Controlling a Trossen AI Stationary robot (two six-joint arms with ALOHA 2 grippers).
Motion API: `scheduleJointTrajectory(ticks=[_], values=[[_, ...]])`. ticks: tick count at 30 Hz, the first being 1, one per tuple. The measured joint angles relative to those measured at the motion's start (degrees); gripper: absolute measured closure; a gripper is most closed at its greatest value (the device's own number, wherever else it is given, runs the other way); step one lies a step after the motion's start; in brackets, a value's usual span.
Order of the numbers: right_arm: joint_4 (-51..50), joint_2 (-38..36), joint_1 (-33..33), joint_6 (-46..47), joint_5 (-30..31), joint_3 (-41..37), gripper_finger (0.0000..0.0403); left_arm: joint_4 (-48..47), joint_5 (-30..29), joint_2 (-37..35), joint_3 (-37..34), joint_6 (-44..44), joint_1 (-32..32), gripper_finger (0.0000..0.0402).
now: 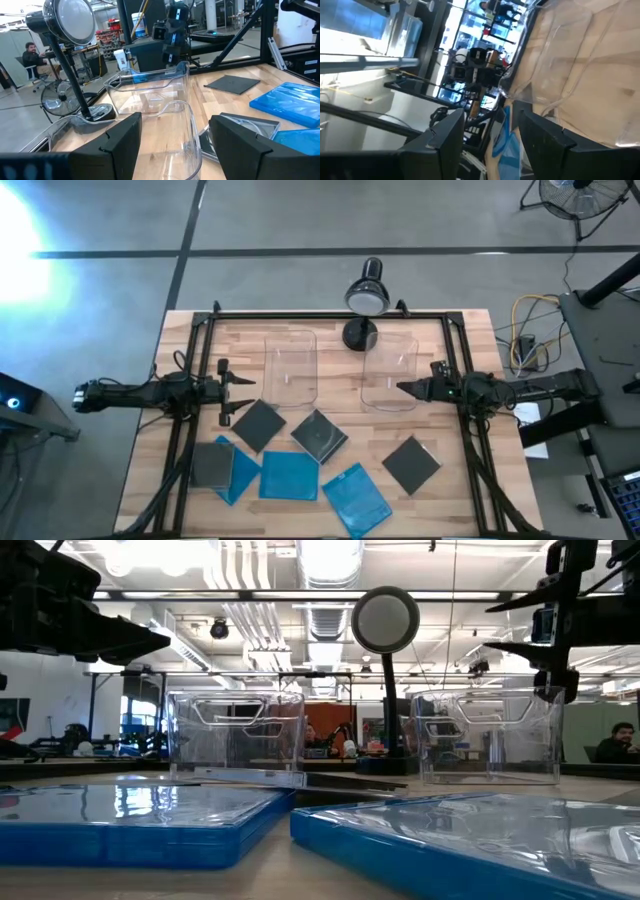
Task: Pick & place jewel cases by type
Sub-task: Put the black CD case into the right transparent bin
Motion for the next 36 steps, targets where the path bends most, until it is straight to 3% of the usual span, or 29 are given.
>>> scheduleJointTrajectory(ticks=[6,12,15,19,22,24,26,30,32,36], values=[[1.8,0.6,-0.1,5.3,4.5,0.0,0.0223,0.3,0.0,0.0,0.0,0.2,0.0,0.0188],[2.5,1.2,0.0,11.8,2.7,0.0,0.0223,6.9,0.8,0.0,0.1,-13.3,0.0,0.0188],[2.4,2.9,0.4,13.9,-0.6,2.0,0.0223,11.4,1.9,0.0,0.3,-34.7,-0.1,0.0188],[2.5,5.5,0.4,9.8,-4.3,8.5,0.0223,22.1,-7.0,0.0,0.4,-59.5,0.1,0.0188],[2.2,7.2,0.4,2.6,-4.5,14.5,0.0223,23.9,-9.9,0.0,0.2,-67.8,0.0,0.0188],[-2.9,8.6,0.5,0.2,-4.7,19.3,0.0223,24.1,-10.3,-0.1,0.2,-69.3,0.0,0.0188],[-15.1,10.8,1.2,0.7,-6.7,25.1,0.0223,23.7,-8.7,0.3,0.1,-72.3,0.0,0.0188],[-43.1,18.4,3.8,5.3,-13.8,34.4,0.0223,18.8,6.1,2.9,0.3,-80.9,-0.2,0.0188],[-49.6,21.9,6.0,6.1,-16.3,37.5,0.0223,14.7,11.2,5.2,1.3,-83.7,-1.0,0.0188],[-53.1,28.5,11.9,7.4,-17.6,40.4,0.0223,2.3,13.5,10.7,6.1,-83.0,-4.7,0.0188]])
